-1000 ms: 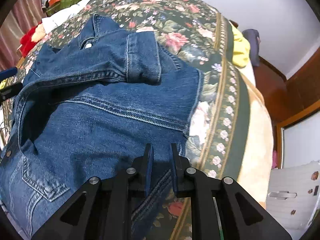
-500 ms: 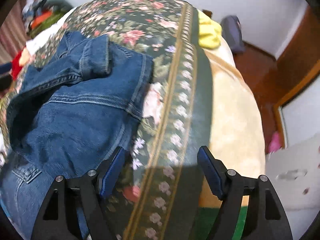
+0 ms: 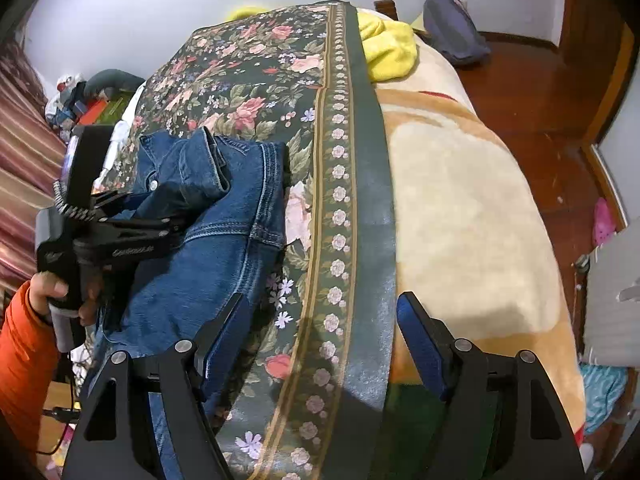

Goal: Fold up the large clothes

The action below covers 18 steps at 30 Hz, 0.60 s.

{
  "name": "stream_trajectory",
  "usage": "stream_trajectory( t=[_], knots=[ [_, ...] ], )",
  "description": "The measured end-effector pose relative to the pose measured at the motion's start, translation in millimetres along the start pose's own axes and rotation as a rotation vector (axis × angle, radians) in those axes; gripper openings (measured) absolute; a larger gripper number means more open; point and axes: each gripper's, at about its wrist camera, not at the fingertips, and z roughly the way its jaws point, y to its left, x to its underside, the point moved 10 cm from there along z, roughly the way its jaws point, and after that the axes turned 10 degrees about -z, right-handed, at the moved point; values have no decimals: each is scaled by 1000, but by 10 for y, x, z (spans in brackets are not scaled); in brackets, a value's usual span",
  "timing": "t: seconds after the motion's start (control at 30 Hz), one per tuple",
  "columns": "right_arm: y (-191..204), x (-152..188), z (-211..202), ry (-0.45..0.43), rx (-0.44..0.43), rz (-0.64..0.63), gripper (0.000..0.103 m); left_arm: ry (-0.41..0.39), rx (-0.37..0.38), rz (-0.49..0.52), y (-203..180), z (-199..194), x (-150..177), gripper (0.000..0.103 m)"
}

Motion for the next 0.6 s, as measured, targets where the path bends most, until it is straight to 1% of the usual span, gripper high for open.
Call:
stream_trajectory(
  t=[0.03,0.07,0.1,0.13,0.17,0.2,0.3,0.37,0.53,0.6],
  knots=[
    [3,-3,3,0,0,0,74,-11,11,-7,2,-14,2,64],
    [14,-3,13,0,-7,5,74,-24,2,-8,8,-28,-6,57],
    [16,-5,24,2,-15,11,74,-46,-41,-2,44,-60,4,37],
    [31,-8,49,8,-26,19,74,-56,-66,3,63,-81,2,24],
    [43,-5,63,12,-31,22,74,-72,-81,7,87,-124,-2,20],
    [63,-3,76,17,-35,24,74,-89,-78,7,113,-193,-10,17],
    [112,-26,71,16,-39,18,74,-163,-48,-12,219,-525,-114,14],
    [159,-64,46,8,-35,12,74,-231,-38,-28,322,-827,-200,14],
    [336,-203,-29,-18,-23,-16,74,-416,8,-84,696,-1683,-429,14],
    [416,-245,-49,-25,-14,-37,74,-476,34,-103,883,-1982,-427,14]
  ],
)
